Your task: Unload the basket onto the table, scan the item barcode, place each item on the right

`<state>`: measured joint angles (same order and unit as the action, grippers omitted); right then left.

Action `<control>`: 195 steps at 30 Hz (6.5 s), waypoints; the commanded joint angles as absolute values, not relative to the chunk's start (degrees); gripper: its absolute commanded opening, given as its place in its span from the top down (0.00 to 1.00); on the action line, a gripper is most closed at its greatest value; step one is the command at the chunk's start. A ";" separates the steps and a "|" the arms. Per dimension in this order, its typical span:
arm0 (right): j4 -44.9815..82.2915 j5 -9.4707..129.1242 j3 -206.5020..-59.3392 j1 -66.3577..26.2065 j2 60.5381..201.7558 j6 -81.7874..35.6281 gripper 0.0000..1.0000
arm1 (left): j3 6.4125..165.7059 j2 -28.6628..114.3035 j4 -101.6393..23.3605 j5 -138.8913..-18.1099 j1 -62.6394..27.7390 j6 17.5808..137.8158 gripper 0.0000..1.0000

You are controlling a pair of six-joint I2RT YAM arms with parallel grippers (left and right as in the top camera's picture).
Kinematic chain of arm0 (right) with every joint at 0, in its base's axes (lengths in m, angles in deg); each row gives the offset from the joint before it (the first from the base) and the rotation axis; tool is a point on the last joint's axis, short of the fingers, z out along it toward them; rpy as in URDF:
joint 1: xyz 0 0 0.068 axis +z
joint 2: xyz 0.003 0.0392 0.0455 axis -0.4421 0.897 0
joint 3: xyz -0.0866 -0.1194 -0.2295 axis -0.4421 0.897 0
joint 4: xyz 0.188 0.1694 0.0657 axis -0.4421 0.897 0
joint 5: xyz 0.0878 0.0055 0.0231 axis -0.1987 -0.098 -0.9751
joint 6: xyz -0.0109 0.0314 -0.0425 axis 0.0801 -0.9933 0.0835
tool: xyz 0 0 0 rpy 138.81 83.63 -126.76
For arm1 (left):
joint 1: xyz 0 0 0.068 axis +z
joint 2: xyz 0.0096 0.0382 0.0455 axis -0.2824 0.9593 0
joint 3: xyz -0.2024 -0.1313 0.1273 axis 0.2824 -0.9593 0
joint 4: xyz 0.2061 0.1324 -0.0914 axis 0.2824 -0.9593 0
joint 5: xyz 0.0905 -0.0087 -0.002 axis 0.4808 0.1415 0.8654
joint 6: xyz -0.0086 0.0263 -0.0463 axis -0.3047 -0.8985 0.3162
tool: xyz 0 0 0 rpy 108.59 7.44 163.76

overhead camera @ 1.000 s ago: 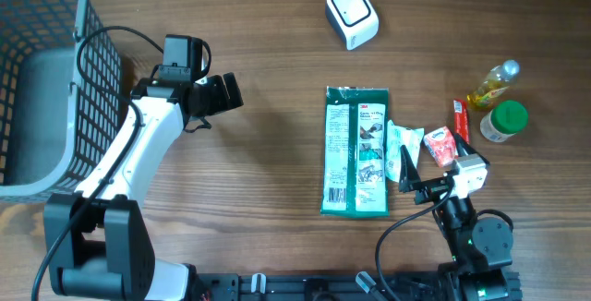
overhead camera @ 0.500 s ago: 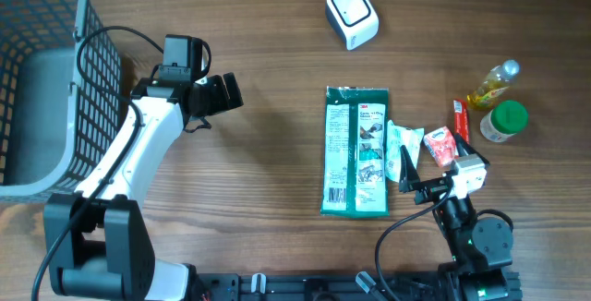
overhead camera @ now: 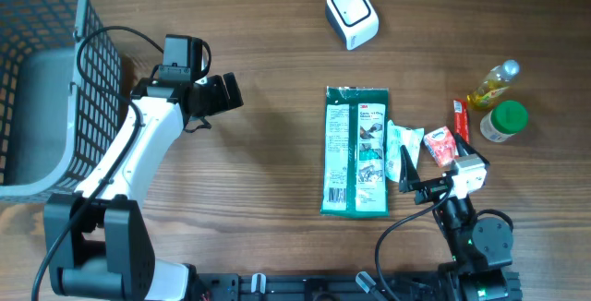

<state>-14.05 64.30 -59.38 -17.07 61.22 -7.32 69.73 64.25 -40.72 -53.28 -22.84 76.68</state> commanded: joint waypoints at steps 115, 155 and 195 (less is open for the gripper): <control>-14.21 65.00 -59.34 -17.49 60.65 -6.32 0.00 | 6.50 -28.64 -2.30 -57.93 -19.95 75.44 0.00; -14.21 65.00 -59.34 -17.49 60.65 -6.34 0.00 | 6.50 -28.62 -8.83 -57.89 -19.87 64.35 0.00; -14.21 65.00 -59.34 -17.49 60.65 -6.34 0.00 | 6.50 -28.60 -8.83 -57.91 -19.87 64.35 0.00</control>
<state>-14.08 64.30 -59.38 -17.07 61.22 -7.32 6.67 -28.05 -8.42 -56.99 -20.39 65.51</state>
